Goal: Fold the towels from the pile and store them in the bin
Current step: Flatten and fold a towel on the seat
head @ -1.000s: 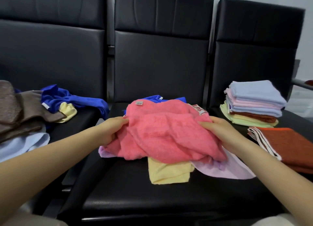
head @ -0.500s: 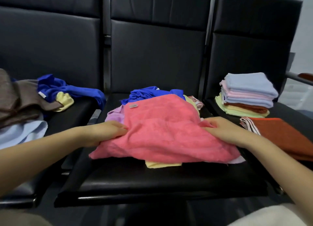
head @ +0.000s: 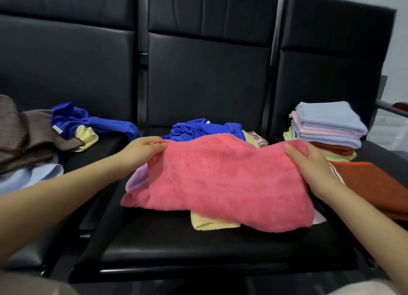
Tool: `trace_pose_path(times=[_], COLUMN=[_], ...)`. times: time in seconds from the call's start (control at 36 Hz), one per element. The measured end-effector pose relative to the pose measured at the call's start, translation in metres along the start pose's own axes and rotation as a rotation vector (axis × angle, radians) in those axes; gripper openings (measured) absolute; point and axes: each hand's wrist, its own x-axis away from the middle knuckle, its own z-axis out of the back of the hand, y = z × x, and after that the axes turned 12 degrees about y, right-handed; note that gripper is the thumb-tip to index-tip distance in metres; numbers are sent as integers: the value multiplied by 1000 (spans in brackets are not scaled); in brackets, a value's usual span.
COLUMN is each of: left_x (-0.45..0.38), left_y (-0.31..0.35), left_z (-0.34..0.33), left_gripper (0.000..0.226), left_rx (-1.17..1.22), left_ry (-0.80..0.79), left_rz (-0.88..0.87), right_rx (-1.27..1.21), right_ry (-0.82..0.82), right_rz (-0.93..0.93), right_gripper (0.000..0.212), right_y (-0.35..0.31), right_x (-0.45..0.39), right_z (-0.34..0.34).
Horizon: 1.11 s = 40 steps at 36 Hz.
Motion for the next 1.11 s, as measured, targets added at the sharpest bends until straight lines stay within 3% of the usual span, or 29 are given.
trace_pose_path(times=[0.28,0.39,0.47,0.53,0.67,0.75,0.81,0.86,0.94,1.06,1.11], left_x=[-57,-74,-77,-74,-71,-70,-69,-68,-65,-59,-57], left_y=[9,3,-12,-22,-29,-29,-26,-22,-18,-23,-28], left_z=[-21,-36,-50,-54,-48,-44,-42,-40,-34,-22,-17], left_gripper=[26,24,22,16,10,28,21,9,11,11,11], left_rx=[-87,-135,-131,-114,6,67,81,90,68,72,103], left_ry=[262,242,107,34,-21,-29,-8,28,72,76,59], left_rz=[19,56,109,121,156,175,191,208,206,236,251], right_rx=[174,254,273,248,-21,-73,-115,-198,-253,-151,-128], right_ry=[-196,-290,-354,-331,-99,44,87,103,73,-136,-127], right_rz=[-13,-9,8,7,-117,-163,-212,-309,-401,-382,-349], right_gripper=[9,14,13,14,7,7,7,8,14,24,21], right_y=[22,36,44,46,45,45,45,44,41,38,40], right_x=[-12,-10,-11,-13,-29,-44,-53,-61,-65,-52,-50], right_z=[-19,-28,-31,-31,-29,-34,-43,-56,-75,-88,-87])
